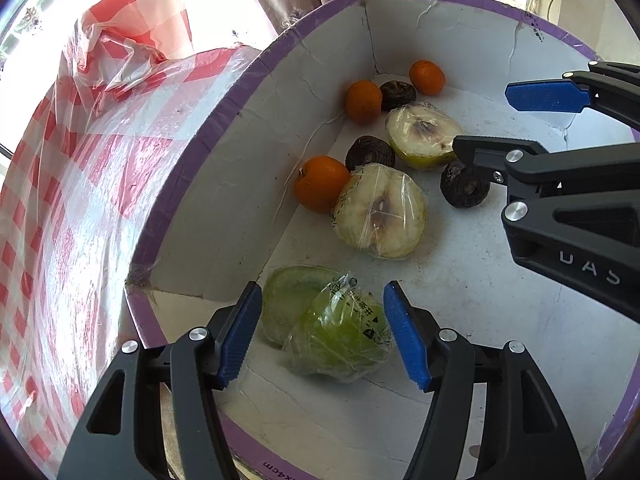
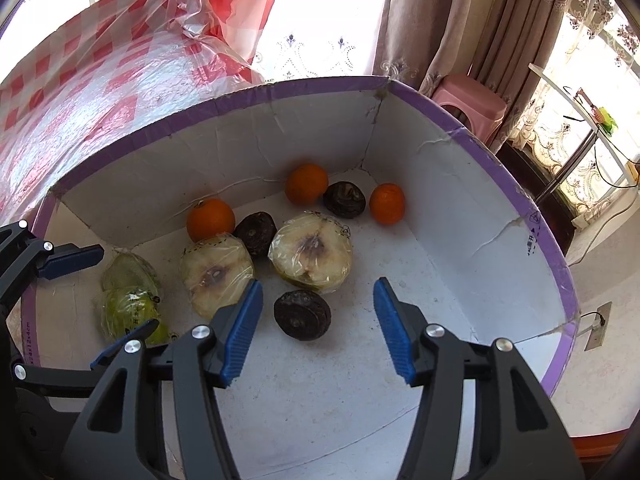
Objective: Organize fruits
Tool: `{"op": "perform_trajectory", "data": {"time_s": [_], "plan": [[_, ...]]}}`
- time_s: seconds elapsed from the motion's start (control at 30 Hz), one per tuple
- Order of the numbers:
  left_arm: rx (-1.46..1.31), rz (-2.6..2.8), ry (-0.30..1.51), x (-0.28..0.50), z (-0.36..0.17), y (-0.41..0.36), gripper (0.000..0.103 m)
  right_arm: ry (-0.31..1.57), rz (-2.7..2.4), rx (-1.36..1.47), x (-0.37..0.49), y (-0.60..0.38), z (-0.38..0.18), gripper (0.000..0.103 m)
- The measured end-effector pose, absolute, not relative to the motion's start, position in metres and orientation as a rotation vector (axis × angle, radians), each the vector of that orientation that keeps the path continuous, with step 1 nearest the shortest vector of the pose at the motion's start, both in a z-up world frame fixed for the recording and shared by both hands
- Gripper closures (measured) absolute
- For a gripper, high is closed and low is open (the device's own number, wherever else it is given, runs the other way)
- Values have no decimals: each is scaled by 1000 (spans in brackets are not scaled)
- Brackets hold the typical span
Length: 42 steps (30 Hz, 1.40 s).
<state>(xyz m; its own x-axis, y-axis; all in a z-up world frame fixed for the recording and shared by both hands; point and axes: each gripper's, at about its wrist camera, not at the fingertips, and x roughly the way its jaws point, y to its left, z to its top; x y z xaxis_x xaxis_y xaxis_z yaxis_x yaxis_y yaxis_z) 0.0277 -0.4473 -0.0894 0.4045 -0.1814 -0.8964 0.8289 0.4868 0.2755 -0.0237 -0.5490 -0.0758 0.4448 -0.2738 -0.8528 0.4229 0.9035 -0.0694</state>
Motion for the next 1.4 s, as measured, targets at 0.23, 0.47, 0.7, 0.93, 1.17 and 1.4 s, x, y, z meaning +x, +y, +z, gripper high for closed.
{"op": "perform_trajectory", "data": {"time_s": [0.23, 0.47, 0.7, 0.93, 1.17, 1.4], "plan": [[713, -772, 913, 32, -72, -438, 25, 979, -475, 138, -31, -545, -68, 27], [566, -799, 912, 37, -54, -422, 16, 912, -542, 121, -45, -538, -48, 18], [371, -860, 908, 29, -31, -390, 15, 840, -603, 95, -69, -520, -13, 18], [129, -908, 879, -1, -14, -348, 15, 748, -713, 86, -108, -499, 17, 12], [78, -926, 895, -15, -19, -337, 15, 740, -702, 112, -123, -487, 17, 12], [49, -949, 897, -11, -21, -336, 14, 740, -685, 126, -119, -487, 10, 12]]}}
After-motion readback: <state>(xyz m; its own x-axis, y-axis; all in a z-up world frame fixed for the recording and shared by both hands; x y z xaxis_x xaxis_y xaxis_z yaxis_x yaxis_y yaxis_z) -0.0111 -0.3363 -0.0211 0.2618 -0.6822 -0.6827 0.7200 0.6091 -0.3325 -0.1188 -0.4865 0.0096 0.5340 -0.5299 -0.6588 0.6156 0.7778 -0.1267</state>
